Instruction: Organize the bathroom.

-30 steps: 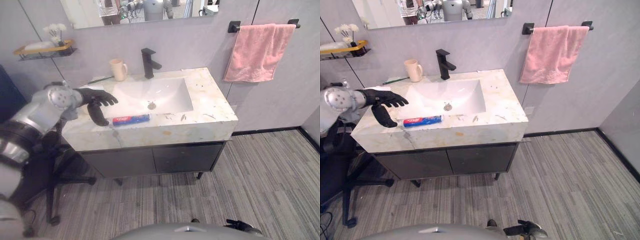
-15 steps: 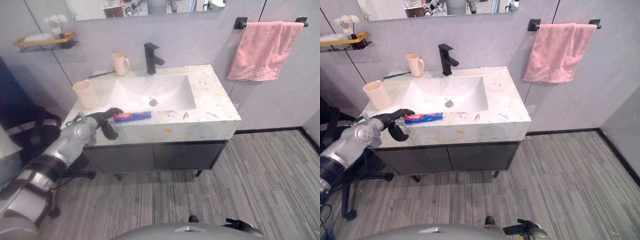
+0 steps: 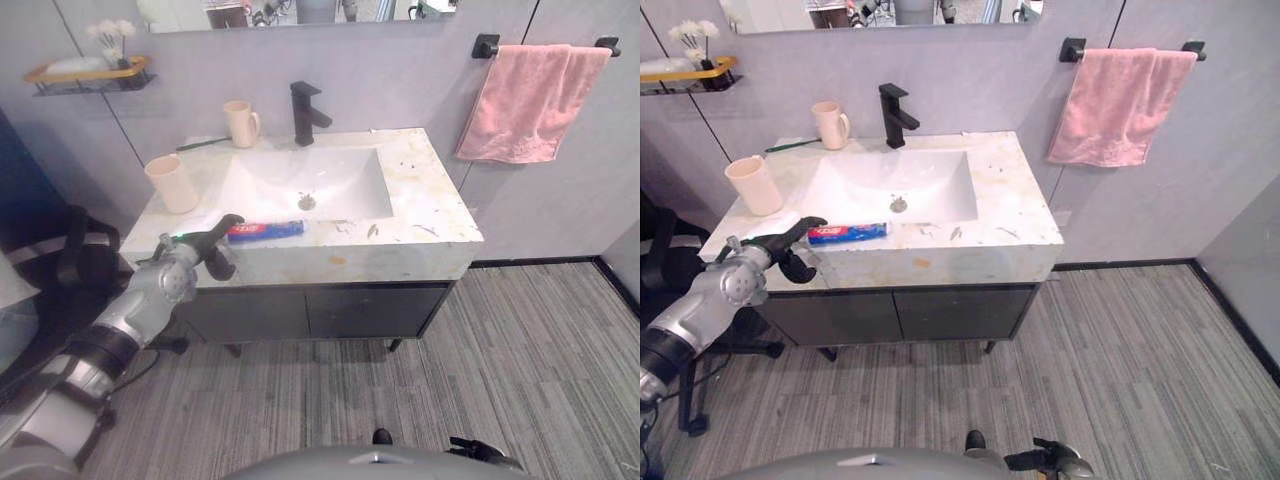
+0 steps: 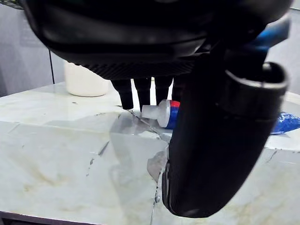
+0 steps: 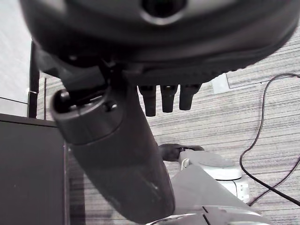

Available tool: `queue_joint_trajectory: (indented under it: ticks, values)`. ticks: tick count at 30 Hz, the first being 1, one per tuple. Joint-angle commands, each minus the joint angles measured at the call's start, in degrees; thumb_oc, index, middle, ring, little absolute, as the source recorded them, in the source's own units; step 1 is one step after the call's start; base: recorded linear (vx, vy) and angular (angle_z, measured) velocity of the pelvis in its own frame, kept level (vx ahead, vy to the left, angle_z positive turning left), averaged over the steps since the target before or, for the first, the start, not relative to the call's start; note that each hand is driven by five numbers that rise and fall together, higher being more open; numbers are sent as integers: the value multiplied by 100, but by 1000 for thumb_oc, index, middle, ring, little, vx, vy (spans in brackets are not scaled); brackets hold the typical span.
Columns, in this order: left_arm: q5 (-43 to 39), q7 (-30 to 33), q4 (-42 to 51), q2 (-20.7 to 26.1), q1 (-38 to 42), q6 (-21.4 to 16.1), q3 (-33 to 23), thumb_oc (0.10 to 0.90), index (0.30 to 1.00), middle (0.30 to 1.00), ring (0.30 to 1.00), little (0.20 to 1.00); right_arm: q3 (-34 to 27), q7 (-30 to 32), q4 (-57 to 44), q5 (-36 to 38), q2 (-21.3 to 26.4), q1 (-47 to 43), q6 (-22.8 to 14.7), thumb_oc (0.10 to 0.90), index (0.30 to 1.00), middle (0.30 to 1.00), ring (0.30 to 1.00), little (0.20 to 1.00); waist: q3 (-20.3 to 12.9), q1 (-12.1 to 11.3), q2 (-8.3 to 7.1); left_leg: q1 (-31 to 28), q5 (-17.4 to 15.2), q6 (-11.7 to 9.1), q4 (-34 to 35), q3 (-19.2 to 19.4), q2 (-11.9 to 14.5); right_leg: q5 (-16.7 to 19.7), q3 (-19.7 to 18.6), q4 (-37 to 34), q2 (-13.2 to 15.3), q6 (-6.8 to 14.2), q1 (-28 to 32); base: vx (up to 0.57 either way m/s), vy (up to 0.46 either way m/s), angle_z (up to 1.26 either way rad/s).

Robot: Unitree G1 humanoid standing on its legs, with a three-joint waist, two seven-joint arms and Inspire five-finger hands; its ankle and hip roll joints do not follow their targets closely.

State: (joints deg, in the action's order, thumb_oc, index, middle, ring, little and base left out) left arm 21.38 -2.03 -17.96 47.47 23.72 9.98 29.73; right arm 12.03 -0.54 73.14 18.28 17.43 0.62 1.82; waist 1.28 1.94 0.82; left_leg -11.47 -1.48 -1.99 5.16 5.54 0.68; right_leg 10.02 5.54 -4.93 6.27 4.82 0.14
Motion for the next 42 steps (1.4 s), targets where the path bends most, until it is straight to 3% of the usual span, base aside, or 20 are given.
queue_joint_trajectory:
  ticks: [1, 4, 5, 10, 17, 26, 33, 42]
  values:
    - [124, 57, 265, 393, 875, -75, -582, 800, 900, 900, 900, 900, 181, 91, 115, -258, 131, -311, -150, 800, 900, 900, 900, 900, -101, 139, 65, 422, -40, 314, -16, 45, -94, -471, -282, -7, 44, 195, 449, 0, 0, 0]
    - [83, 6, 278, 419, 918, -51, -574, 800, 900, 900, 900, 900, 177, 90, 110, -267, 133, -315, -141, 800, 900, 900, 900, 900, -105, 142, 68, 422, -40, 316, -16, 45, -96, -471, -286, -7, 43, 195, 449, 9, 4, -2]
    - [-327, -269, 277, 692, 1359, 37, -525, 800, 900, 900, 900, 900, 198, 85, 92, -270, 155, -349, -95, 800, 900, 900, 900, 900, -121, 175, 105, 405, -40, 314, -16, 70, -99, -461, -293, -7, 53, 210, 456, 29, 12, -5]
    - [-756, -233, 92, 1146, 1899, -44, -493, 800, 900, 900, 900, 900, 190, 72, 112, -296, 156, -339, -95, 800, 900, 900, 900, 900, -166, 198, 150, 397, -37, 309, -16, 100, -103, -455, -323, -7, 54, 232, 455, 6, 2, 0]
    - [-1053, -578, -190, 1483, 2113, -191, -488, 800, 900, 900, 900, 900, 177, 74, 140, -338, 160, -305, -102, 800, 900, 900, 900, 900, -207, 214, 201, 371, -49, 309, -16, 122, -108, -453, -357, -7, 57, 258, 462, 5, 2, -1]
    - [-998, -1366, -163, 1307, 1974, 74, -417, 800, 900, 900, 900, 900, 157, 60, 156, -360, 152, -326, -85, 800, 900, 900, 900, 900, -208, 212, 193, 345, -58, 328, -16, 112, -125, -453, -367, -7, 57, 270, 485, 3, 1, -1]
    - [-745, -1122, -326, 1317, 2069, -22, -281, 800, 900, 900, 900, 900, 170, 65, 173, -311, 147, -312, -121, 800, 900, 900, 900, 900, -200, 226, 187, 356, -62, 339, -16, 139, -126, -454, -369, -7, 56, 273, 467, 0, 0, 0]
    - [-504, -1320, -262, 1069, 1815, 202, -277, 800, 900, 900, 900, 900, 166, 100, 141, -288, 128, -288, -80, 800, 900, 900, 900, 900, -150, 254, 175, 344, -63, 351, -16, 149, -118, -453, -394, -3, 39, 257, 470, 0, 0, 0]
